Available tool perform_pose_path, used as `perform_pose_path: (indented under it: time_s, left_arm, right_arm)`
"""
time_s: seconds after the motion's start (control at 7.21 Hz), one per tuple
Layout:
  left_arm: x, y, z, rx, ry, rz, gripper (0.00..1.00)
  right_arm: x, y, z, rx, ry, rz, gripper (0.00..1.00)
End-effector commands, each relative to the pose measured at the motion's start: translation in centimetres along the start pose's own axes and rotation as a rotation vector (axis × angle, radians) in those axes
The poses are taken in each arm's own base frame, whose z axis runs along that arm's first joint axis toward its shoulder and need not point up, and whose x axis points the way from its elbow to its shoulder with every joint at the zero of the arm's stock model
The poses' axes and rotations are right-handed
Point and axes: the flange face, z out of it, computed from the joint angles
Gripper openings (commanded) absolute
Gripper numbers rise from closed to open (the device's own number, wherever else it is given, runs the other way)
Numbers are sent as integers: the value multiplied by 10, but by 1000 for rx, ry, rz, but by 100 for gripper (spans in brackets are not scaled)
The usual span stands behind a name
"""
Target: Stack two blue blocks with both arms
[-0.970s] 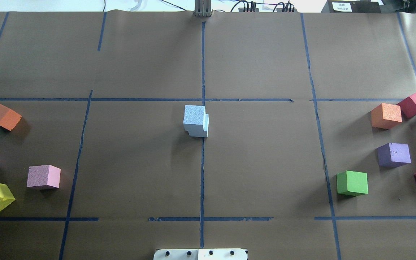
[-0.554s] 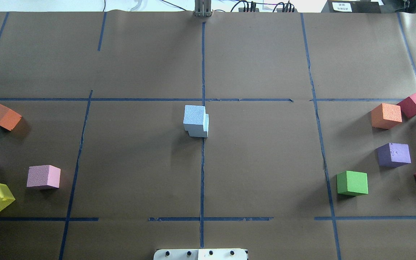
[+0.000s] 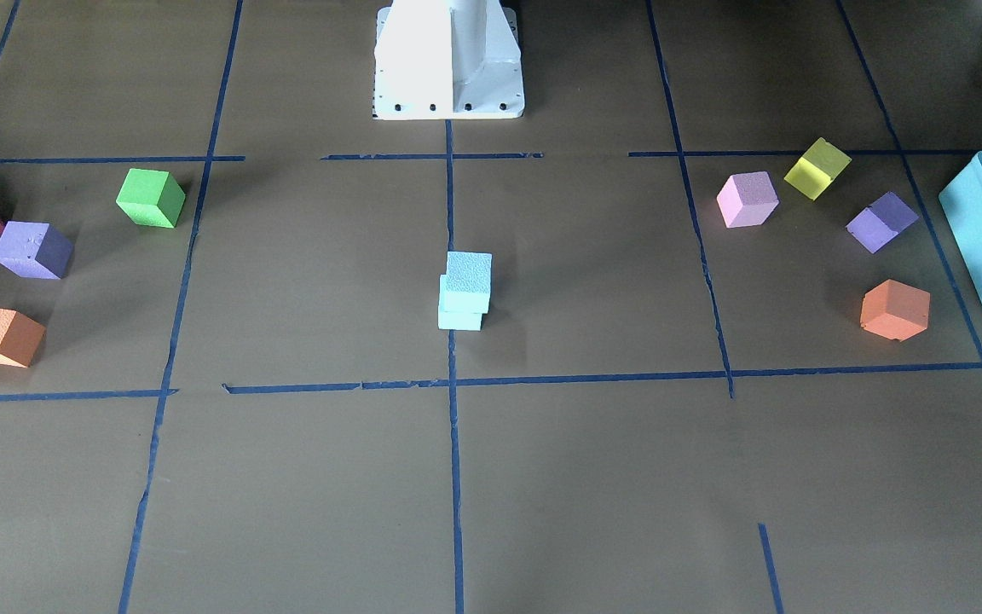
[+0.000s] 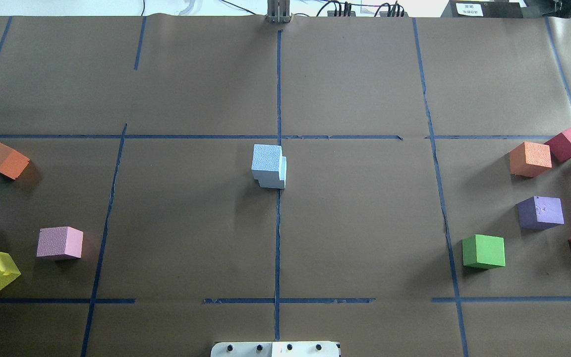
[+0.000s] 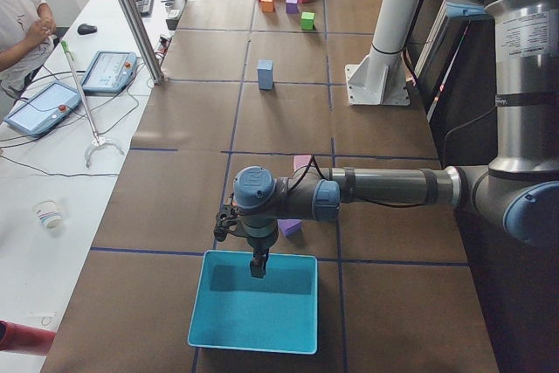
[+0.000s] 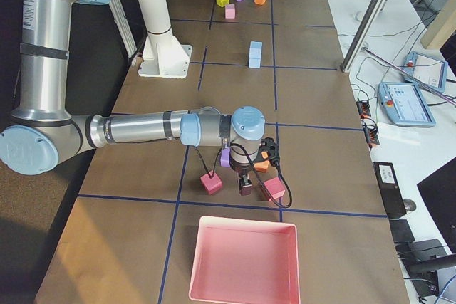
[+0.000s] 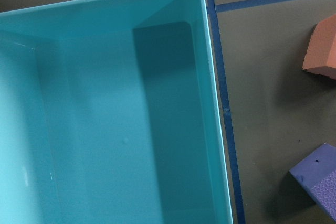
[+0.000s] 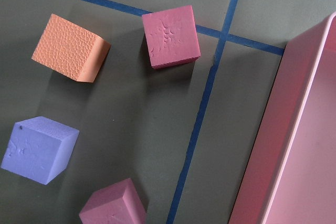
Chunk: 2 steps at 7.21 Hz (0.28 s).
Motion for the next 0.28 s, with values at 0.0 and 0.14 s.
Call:
perform_pose_path:
  time_s: [0.0, 0.14]
  left_arm:
    - [-1, 4, 2, -5, 1, -4, 100]
    - [-2, 4, 3, -8, 0, -7, 100]
  right_arm:
    - [-3, -2, 3, -6, -2, -8, 100]
    - [-5, -2, 5, -10, -3, -12, 100]
